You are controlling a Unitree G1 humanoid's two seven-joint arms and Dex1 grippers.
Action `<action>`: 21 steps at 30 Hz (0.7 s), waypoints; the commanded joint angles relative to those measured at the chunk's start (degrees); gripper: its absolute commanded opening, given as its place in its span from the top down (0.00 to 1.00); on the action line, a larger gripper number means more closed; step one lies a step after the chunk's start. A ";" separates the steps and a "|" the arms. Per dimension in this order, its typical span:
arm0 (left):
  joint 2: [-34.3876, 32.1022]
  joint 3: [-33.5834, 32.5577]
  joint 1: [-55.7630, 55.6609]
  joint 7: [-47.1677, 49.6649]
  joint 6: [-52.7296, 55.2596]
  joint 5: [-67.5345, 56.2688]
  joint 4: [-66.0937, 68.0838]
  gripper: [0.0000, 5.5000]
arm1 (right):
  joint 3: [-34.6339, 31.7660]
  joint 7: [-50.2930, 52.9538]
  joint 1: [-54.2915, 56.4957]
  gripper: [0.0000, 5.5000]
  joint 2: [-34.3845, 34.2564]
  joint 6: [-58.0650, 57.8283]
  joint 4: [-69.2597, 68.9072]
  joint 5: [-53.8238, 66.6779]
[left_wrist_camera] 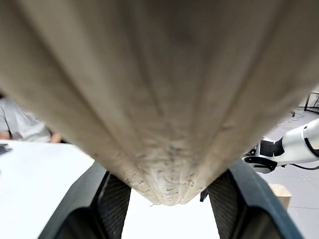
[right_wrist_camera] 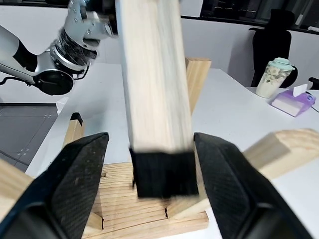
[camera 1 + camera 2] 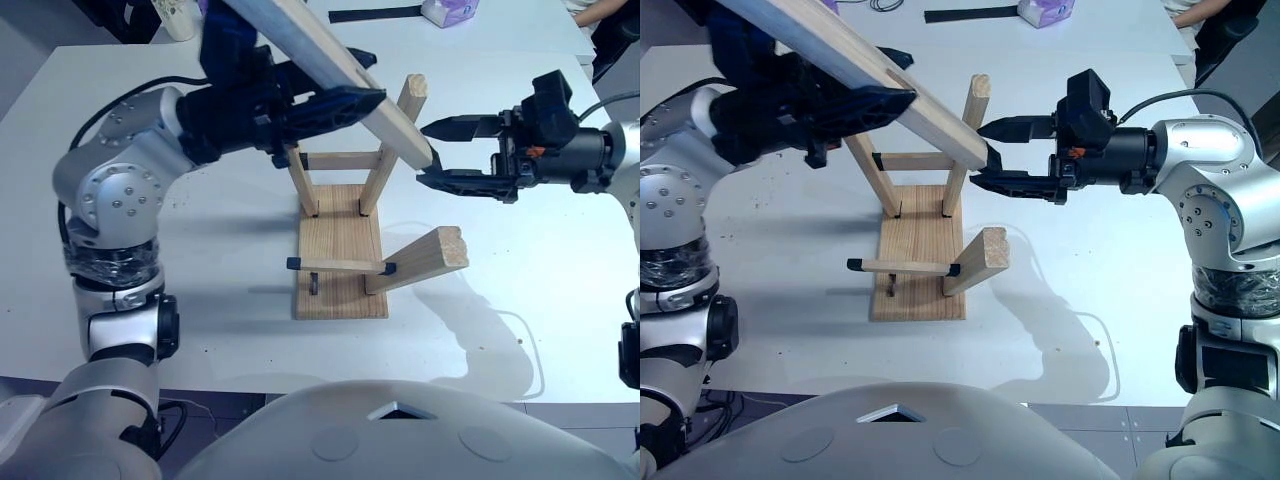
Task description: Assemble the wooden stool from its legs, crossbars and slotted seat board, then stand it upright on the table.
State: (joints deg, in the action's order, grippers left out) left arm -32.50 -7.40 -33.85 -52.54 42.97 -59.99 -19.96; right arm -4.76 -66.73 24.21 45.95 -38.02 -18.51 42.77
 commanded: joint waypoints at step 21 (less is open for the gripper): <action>-22.41 -17.68 40.94 -28.03 -16.05 17.83 -9.07 0.63 | -16.79 -0.15 -22.99 0.43 8.16 1.51 -5.46 2.04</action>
State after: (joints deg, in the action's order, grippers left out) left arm -56.37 -26.34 5.30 -81.59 29.43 -43.80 -27.49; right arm -23.83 -65.77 -1.30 52.42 -37.71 -24.72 45.92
